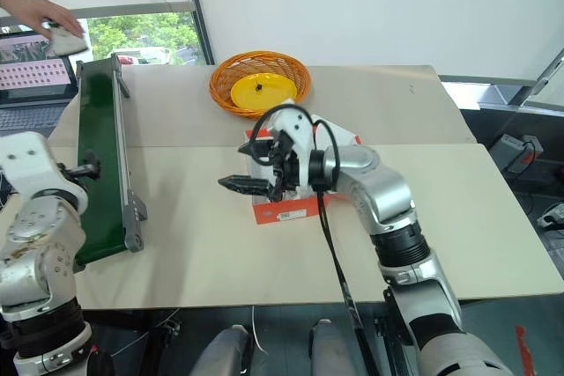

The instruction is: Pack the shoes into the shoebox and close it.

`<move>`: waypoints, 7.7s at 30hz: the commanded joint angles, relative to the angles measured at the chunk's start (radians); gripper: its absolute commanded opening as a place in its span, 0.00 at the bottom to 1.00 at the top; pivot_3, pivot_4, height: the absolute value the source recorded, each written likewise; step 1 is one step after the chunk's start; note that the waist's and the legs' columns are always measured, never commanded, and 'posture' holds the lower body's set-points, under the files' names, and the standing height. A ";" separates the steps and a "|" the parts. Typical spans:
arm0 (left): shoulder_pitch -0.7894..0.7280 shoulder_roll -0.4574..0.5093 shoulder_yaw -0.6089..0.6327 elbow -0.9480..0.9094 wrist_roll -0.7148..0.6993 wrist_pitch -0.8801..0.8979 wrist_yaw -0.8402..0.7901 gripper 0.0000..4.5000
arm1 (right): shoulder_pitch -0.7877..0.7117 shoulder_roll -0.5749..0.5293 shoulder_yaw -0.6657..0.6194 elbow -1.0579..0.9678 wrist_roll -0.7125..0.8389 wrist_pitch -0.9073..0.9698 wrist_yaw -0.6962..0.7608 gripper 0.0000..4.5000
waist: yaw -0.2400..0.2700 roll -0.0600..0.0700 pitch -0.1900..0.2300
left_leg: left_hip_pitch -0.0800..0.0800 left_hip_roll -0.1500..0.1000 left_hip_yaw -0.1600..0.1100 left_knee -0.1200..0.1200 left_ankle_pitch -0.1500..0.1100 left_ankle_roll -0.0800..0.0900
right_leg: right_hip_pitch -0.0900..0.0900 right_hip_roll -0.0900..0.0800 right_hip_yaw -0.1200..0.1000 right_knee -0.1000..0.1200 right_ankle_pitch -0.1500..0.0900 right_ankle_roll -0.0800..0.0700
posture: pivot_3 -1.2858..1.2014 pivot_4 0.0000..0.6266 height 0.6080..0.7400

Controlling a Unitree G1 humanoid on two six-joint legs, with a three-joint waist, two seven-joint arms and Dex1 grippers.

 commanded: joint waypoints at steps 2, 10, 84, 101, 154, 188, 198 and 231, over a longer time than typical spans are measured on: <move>0.004 0.016 -0.031 -0.013 0.031 -0.058 -0.042 0.95 | 0.008 0.013 0.005 -0.029 -0.033 -0.058 -0.041 1.00 | -0.001 0.000 0.000 | 0.001 0.000 0.000 0.000 0.000 0.000 | 0.000 0.000 0.000 0.000 0.000 0.000 | 0.52 0.24 0.99; -0.018 0.023 -0.015 0.068 0.060 -0.115 -0.062 0.95 | -0.013 0.060 0.018 0.040 -0.056 -0.078 -0.062 1.00 | -0.004 0.000 0.000 | 0.001 0.001 0.000 0.000 0.000 0.000 | 0.000 0.001 0.000 0.000 0.000 0.000 | 0.52 0.24 0.99; -0.450 0.027 0.147 0.458 -0.242 -0.121 -0.156 0.03 | -0.049 -0.011 0.012 0.050 -0.185 -0.117 -0.121 1.00 | 0.003 -0.002 -0.001 | -0.001 0.000 -0.002 0.000 0.002 -0.004 | -0.001 0.000 -0.003 0.001 0.001 0.000 | 0.52 0.24 0.99; -0.571 -0.491 -0.006 0.208 -0.522 -0.162 0.061 0.03 | -0.171 0.152 -0.393 0.164 0.064 0.186 -0.483 1.00 | -0.006 -0.002 -0.001 | -0.002 0.000 0.000 -0.001 0.001 -0.003 | -0.002 0.000 -0.001 0.000 0.001 0.000 | 0.52 0.24 0.99; -0.572 -0.455 -0.180 0.263 -0.582 -0.313 -0.057 0.39 | -0.202 0.189 -0.518 0.042 0.450 0.392 -0.682 0.10 | -0.003 -0.002 0.000 | -0.004 0.000 0.000 0.000 0.000 -0.001 | -0.002 0.000 -0.001 -0.003 0.001 0.000 | 0.52 0.24 0.99; -0.267 -0.079 -0.042 -0.031 -0.725 -0.079 0.125 0.79 | -0.121 0.139 -0.222 0.420 -0.027 0.207 -0.588 0.10 | -0.004 -0.001 0.000 | -0.002 0.000 0.001 0.000 0.000 -0.001 | -0.001 0.001 0.000 -0.003 0.001 0.000 | 0.52 0.24 0.99; -0.250 -0.090 -0.066 -0.023 -0.720 -0.097 0.117 0.79 | -0.081 0.172 -0.193 0.402 -0.069 0.323 -0.646 0.10 | -0.001 -0.001 0.000 | -0.001 0.000 0.001 0.000 0.000 -0.001 | 0.000 0.000 0.000 -0.003 0.001 0.000 | 0.52 0.24 0.99; -0.175 -0.165 -0.106 -0.060 -0.689 -0.106 0.143 0.79 | -0.094 0.097 -0.074 0.201 -0.103 0.541 -0.559 0.96 | -0.001 -0.002 -0.001 | 0.001 0.000 0.001 0.000 0.000 -0.001 | 0.002 0.001 0.000 -0.003 0.001 0.000 | 0.52 0.24 0.99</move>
